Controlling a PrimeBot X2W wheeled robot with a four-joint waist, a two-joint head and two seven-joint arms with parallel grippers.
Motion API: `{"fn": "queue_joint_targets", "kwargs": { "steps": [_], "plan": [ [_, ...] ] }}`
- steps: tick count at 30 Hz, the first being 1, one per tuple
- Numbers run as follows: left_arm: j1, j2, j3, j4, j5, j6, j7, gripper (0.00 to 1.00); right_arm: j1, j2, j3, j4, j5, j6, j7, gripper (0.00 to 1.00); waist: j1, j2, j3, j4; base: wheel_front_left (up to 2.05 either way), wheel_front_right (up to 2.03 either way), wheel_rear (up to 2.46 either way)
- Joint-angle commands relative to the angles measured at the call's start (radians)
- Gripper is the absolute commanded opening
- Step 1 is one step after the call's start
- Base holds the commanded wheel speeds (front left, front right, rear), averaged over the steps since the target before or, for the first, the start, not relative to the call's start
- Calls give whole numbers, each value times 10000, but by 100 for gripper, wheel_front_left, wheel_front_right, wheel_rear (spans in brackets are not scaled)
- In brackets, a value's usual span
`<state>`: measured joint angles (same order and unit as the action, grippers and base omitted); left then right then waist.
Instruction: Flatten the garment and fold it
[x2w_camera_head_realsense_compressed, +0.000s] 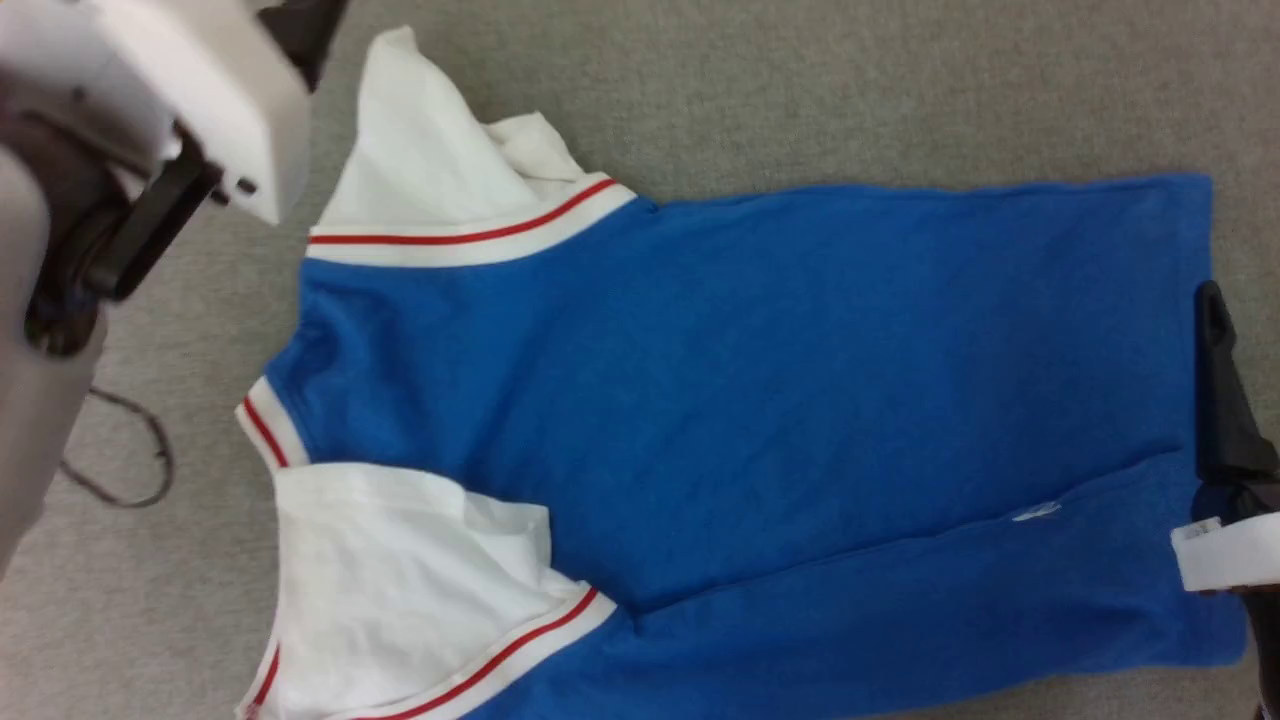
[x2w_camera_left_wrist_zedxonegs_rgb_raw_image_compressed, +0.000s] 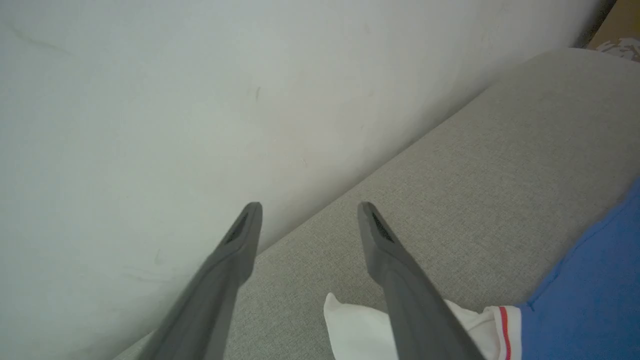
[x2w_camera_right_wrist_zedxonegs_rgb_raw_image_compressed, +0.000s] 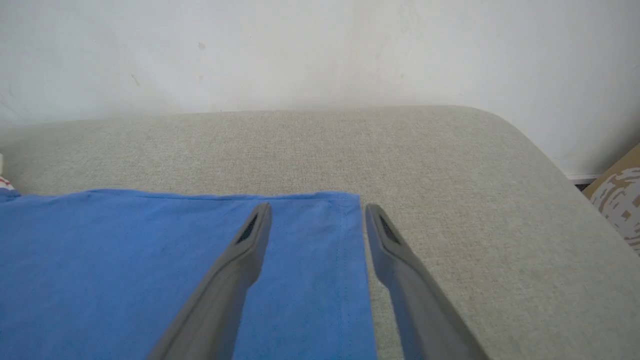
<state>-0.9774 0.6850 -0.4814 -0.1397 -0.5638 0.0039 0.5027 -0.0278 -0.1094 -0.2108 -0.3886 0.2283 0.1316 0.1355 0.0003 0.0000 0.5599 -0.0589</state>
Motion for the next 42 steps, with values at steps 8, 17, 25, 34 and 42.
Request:
{"fn": "queue_joint_targets", "kwargs": {
  "steps": [8,17,25,34,42],
  "plan": [
    [-1129,-157,-703,1711,-565,-277,2617,100,-374,41,270,361,73,-9,-136,100,-3,0,905,-757,0,0,0],
    [-797,311,-532,1710,-1100,516,4231,100,-446,41,246,531,142,-9,-183,100,-3,0,1228,-870,0,0,0],
    [-393,535,-564,1113,-1536,692,4970,0,-597,-7,255,575,163,-9,-86,100,-3,0,1295,-777,0,0,0],
    [70,386,-153,986,-2026,434,3869,0,-947,-379,266,396,65,-9,-59,100,-3,0,1166,-651,0,0,0],
    [267,108,295,1204,-2042,300,2328,0,-1444,-925,-107,-152,106,-9,173,100,-3,0,812,-354,0,0,0]
  ]
}}
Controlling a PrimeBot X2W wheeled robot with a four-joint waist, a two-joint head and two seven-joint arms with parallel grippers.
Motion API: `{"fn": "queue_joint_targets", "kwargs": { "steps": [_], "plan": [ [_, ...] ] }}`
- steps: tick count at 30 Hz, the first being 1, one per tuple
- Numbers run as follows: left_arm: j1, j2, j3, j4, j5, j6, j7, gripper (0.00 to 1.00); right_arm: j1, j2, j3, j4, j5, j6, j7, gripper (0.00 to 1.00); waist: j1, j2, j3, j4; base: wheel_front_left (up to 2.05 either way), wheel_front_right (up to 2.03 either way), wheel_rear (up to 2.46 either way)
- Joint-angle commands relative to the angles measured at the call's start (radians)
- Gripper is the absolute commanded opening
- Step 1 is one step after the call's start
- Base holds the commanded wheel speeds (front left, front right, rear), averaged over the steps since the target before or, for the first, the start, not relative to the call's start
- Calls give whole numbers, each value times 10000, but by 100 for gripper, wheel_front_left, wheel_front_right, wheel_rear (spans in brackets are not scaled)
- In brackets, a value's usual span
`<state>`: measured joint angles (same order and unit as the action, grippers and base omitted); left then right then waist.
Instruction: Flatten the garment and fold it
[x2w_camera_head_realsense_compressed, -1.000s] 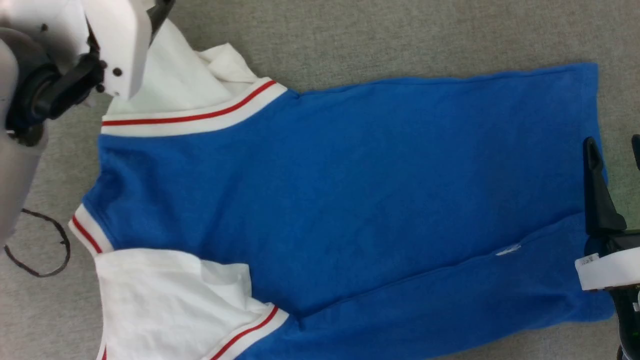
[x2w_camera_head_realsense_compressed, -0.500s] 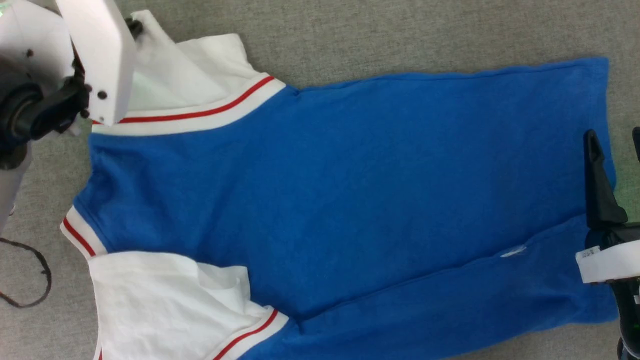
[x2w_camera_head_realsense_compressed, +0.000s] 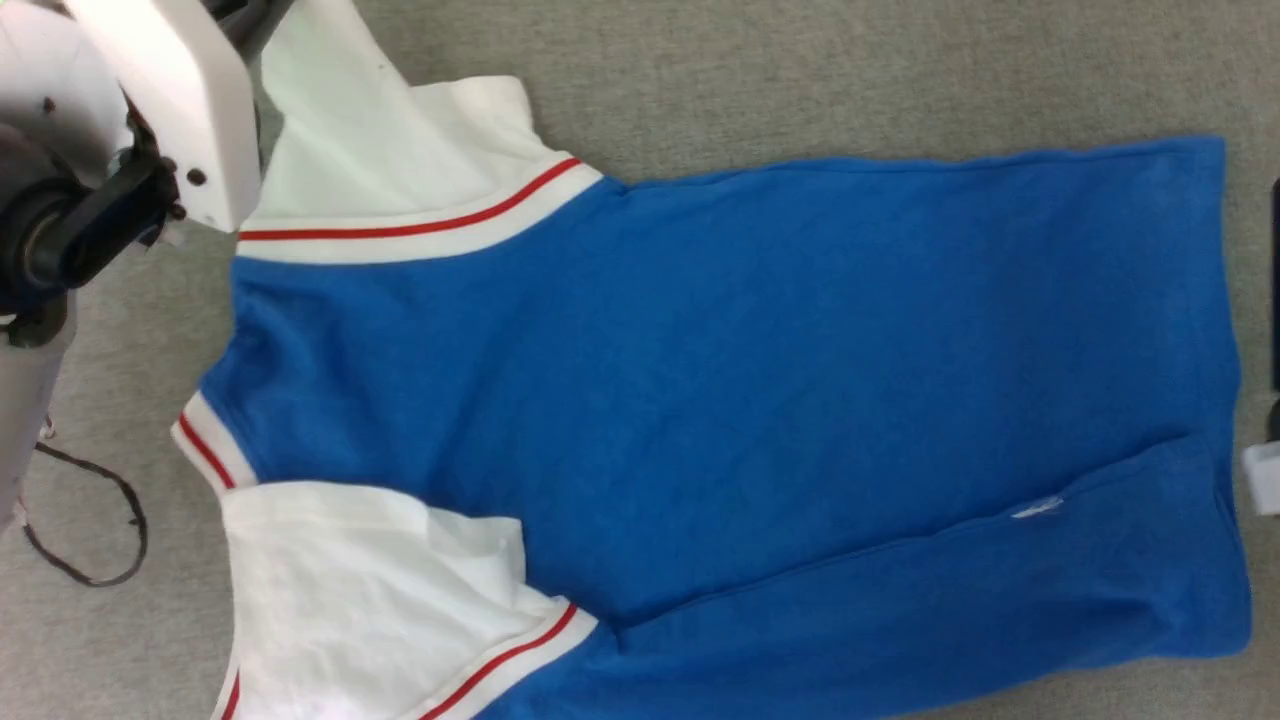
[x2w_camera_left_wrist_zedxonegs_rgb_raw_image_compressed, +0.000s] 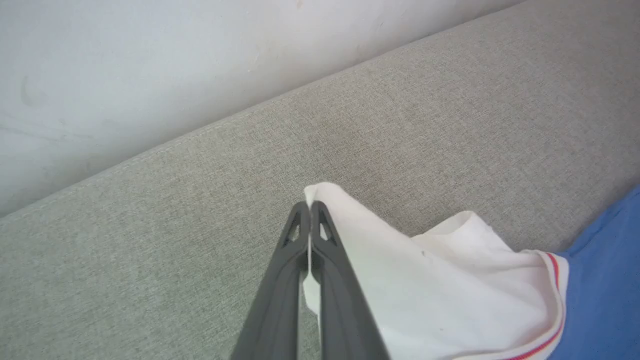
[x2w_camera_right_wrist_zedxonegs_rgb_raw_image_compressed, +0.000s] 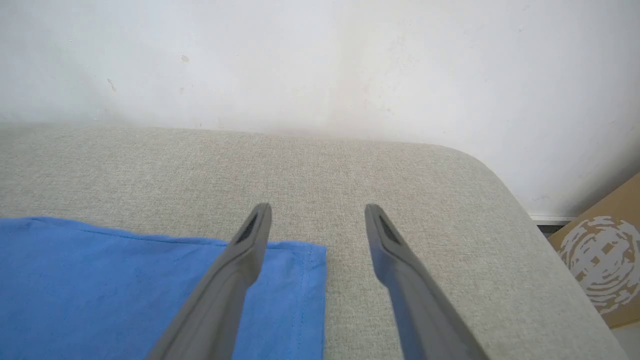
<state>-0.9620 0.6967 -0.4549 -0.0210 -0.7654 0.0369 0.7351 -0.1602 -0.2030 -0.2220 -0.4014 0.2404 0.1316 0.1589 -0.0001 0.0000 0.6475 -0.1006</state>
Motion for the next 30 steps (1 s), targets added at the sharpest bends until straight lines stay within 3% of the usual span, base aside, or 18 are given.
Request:
{"fn": "queue_joint_targets", "kwargs": {
  "steps": [1,12,20,24,25,27,30],
  "plan": [
    [160,12,62,32,-14,-42,-106,0,-227,-104,-43,-56,104,-9,97,100,1,0,-86,86,0,0,0],
    [274,-118,103,36,-87,-49,-495,0,-1445,-1556,215,1128,1375,-9,3746,100,1,0,165,335,0,0,0],
    [143,-293,-63,155,-44,-132,-580,0,-1920,-1728,451,1911,1607,-9,4146,100,1,0,344,526,0,0,0],
    [111,-293,-108,196,-47,-144,-546,0,-2004,-1476,301,2280,1708,-9,4615,100,1,0,384,573,0,0,0],
    [97,-284,-109,196,-51,-146,-535,0,-2028,-1435,272,2309,1707,-9,4724,86,1,0,399,580,0,0,0],
    [73,-277,-110,191,-58,-152,-536,0,-2050,-1431,268,2329,1632,-9,4897,0,1,0,421,598,0,0,0],
    [72,-296,-117,183,-71,-189,-612,0,-2076,-1442,305,2290,1639,-9,4948,0,1,0,423,615,0,0,0]
  ]
}}
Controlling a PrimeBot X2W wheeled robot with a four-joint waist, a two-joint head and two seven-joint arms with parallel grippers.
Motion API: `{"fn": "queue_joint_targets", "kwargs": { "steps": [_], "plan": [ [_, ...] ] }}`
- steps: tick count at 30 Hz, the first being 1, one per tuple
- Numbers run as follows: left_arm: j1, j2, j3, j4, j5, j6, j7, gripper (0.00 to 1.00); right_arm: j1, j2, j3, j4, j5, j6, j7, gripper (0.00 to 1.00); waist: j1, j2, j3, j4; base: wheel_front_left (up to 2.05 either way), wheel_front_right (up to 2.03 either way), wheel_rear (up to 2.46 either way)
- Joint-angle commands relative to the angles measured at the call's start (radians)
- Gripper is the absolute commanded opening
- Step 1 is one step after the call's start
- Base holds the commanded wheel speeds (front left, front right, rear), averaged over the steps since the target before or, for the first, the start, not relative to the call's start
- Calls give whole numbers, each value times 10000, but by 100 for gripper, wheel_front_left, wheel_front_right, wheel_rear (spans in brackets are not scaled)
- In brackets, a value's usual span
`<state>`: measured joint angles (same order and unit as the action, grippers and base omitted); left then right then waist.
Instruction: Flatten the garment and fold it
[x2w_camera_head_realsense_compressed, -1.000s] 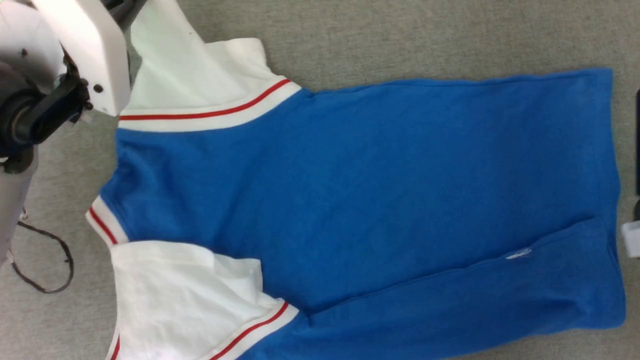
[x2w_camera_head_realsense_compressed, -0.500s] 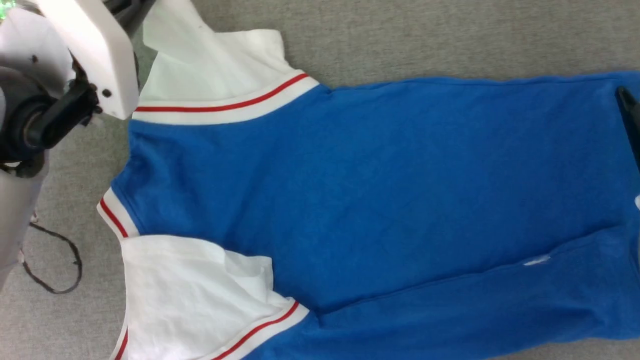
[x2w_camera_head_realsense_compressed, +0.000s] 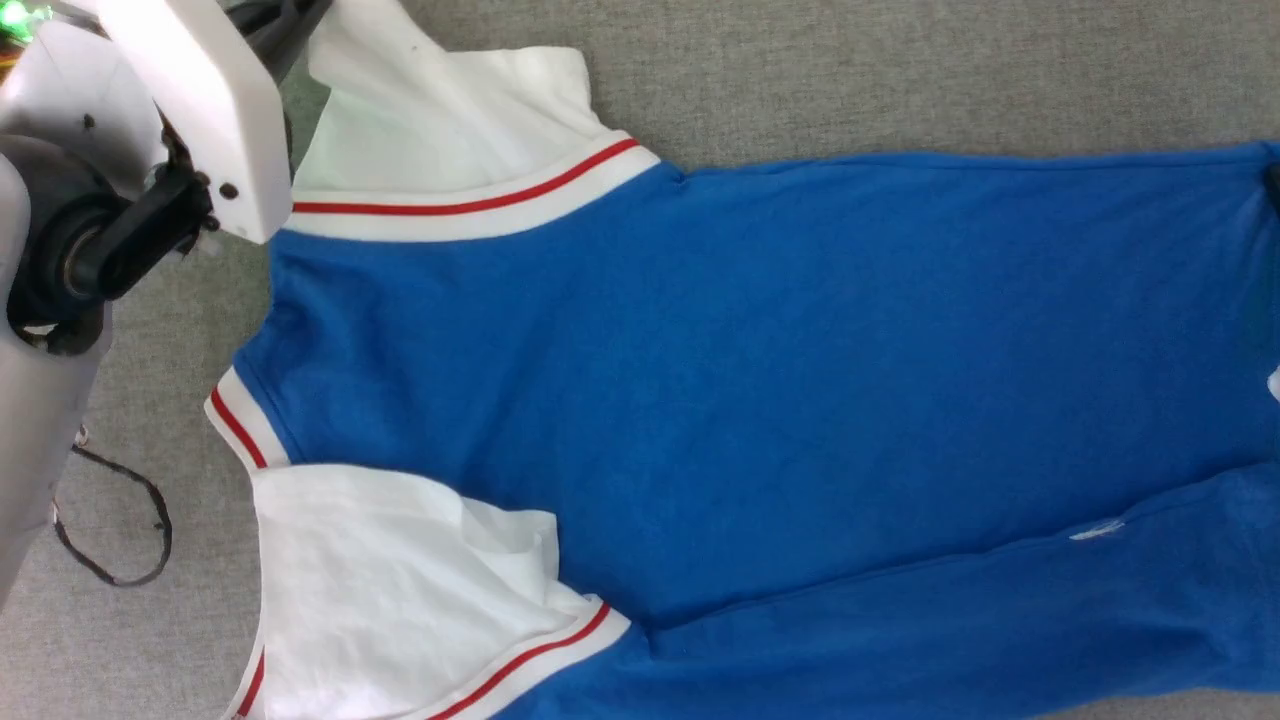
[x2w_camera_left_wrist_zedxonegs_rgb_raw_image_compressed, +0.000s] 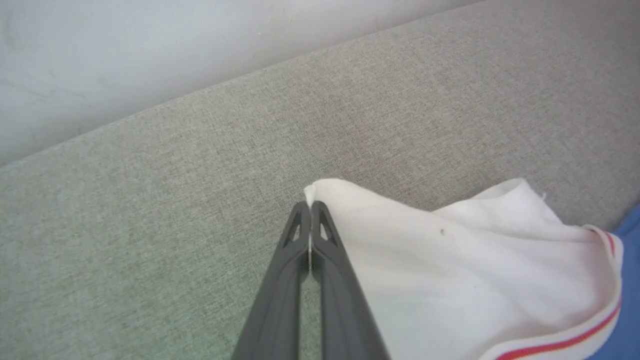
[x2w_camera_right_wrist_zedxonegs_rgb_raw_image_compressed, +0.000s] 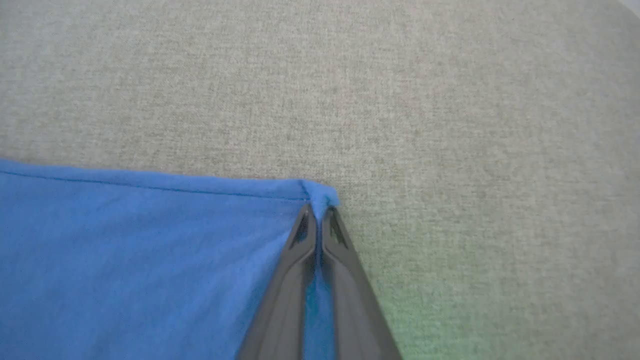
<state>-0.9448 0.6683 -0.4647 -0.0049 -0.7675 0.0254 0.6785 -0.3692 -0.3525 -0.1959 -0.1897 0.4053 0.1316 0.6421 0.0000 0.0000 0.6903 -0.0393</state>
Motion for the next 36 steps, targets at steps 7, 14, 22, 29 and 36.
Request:
{"fn": "queue_joint_targets", "kwargs": {
  "steps": [7,14,22,29,36],
  "plan": [
    [110,53,193,-323,357,-368,-1478,0,-24,32,6,-150,19,-9,-728,0,0,0,-409,-7,0,0,0],
    [1651,379,984,-1539,258,-198,-3268,0,707,268,-449,-599,33,-9,-1689,0,0,0,-1367,63,0,0,0],
    [4596,887,1961,-3422,-264,409,-4484,0,2181,637,-960,-1446,128,-9,-2272,0,0,0,-2407,282,0,0,0],
    [7632,879,2263,-4645,-559,1053,-5265,0,3484,1162,-1039,-1678,368,-9,-2547,0,0,0,-3130,387,0,0,0],
    [10185,506,2579,-4881,-1165,1380,-6150,0,4767,1484,-1341,-1305,540,-9,-2779,0,0,0,-3506,486,0,0,0]
  ]
}}
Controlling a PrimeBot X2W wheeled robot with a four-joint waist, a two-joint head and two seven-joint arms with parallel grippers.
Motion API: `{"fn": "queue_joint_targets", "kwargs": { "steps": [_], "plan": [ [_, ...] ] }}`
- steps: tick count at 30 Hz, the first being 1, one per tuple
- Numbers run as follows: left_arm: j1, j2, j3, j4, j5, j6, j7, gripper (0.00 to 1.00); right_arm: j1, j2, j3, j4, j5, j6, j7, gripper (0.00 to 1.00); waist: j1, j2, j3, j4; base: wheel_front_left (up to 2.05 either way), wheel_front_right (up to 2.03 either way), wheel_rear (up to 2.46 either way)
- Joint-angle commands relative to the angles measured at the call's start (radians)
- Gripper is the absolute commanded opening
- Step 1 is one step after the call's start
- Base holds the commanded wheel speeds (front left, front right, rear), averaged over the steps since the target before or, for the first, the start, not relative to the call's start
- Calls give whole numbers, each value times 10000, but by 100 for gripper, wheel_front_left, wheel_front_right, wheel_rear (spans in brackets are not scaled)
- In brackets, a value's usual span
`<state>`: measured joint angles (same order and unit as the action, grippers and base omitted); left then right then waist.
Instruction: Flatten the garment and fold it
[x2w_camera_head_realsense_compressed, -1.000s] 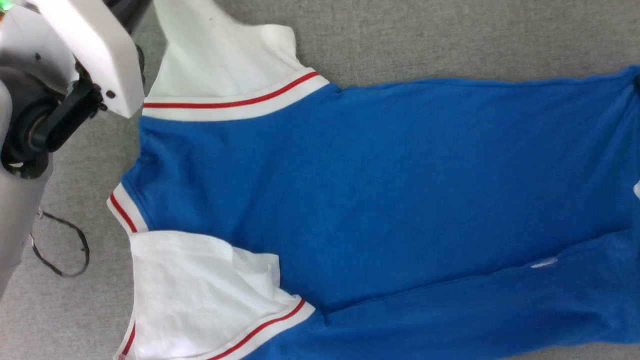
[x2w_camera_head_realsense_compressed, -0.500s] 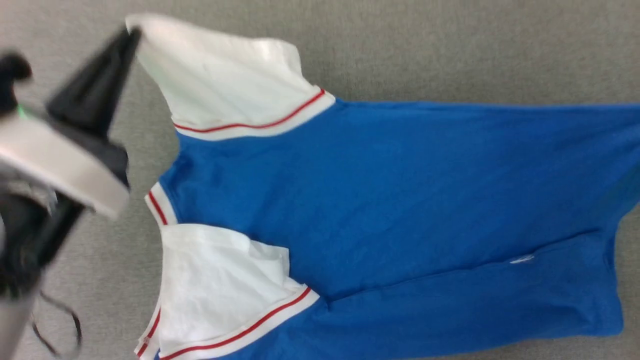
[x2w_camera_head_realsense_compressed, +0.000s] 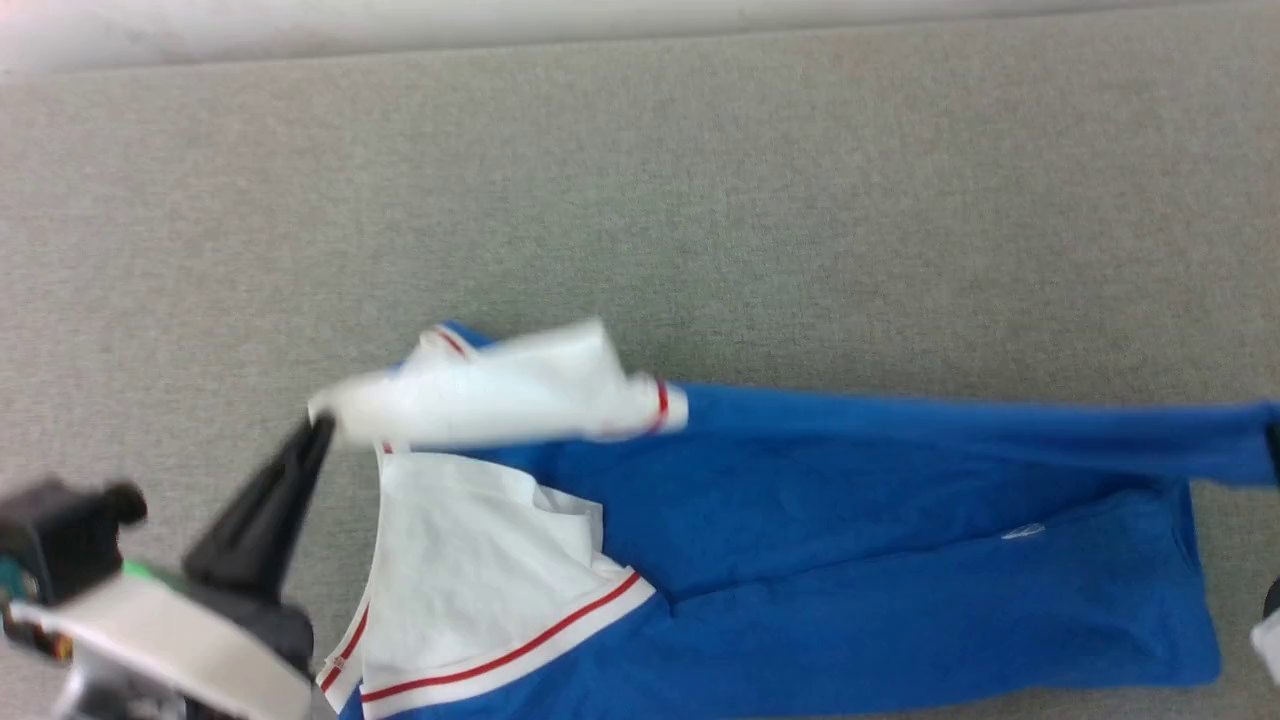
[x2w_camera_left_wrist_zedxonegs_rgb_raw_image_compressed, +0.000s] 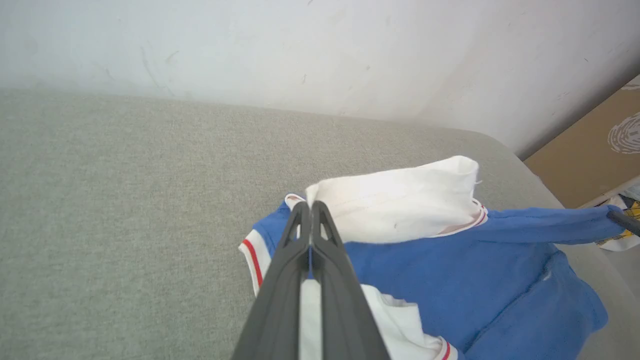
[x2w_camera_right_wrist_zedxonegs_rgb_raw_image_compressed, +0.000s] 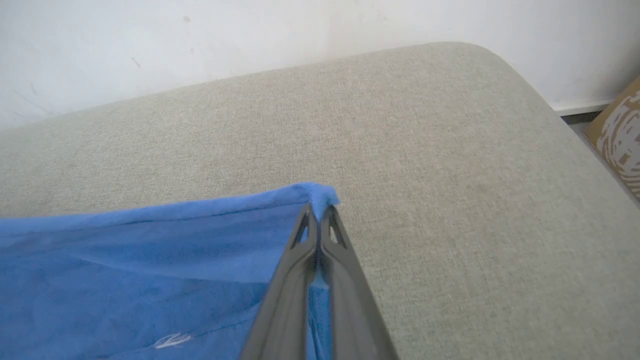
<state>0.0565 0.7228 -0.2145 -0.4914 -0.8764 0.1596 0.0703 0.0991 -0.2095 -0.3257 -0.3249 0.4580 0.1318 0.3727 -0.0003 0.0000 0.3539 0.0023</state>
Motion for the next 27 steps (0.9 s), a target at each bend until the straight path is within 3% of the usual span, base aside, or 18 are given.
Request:
{"fn": "queue_joint_targets", "kwargs": {
  "steps": [1,9,20,21,22,24,25,26,27],
  "plan": [
    [479,-46,110,-36,-175,38,-123,0,231,107,-64,108,48,-11,-108,0,3,0,-174,73,0,0,0],
    [2002,-67,-257,184,-795,-78,151,0,1008,254,194,742,-51,-11,-263,0,3,0,-296,25,0,0,0],
    [1645,-519,-1153,1426,-652,31,647,0,911,226,790,1706,-334,-11,-410,2,3,0,-459,-241,0,0,0],
    [1584,-584,-1206,1579,-642,18,640,0,900,206,862,1817,-360,-11,-413,29,3,0,-477,-268,0,0,0],
    [1523,-646,-1253,1723,-616,7,615,0,879,197,887,1929,-408,-11,-448,100,3,0,-493,-297,0,0,0],
    [1388,-843,-1240,1955,-587,31,426,0,808,215,902,2127,-487,-11,-519,100,3,0,-525,-339,0,0,0],
    [1336,-921,-1241,2033,-577,21,341,25,773,218,925,2193,-496,-11,-555,100,3,0,-541,-358,0,0,0],
    [1291,-1018,-1218,2065,-587,23,236,100,750,208,939,2213,-501,-11,-589,100,3,0,-558,-371,0,0,0],
    [1252,-1140,-1143,2069,-624,55,88,100,734,214,948,2178,-435,-11,-618,100,3,0,-576,-381,0,0,0]
  ]
}}
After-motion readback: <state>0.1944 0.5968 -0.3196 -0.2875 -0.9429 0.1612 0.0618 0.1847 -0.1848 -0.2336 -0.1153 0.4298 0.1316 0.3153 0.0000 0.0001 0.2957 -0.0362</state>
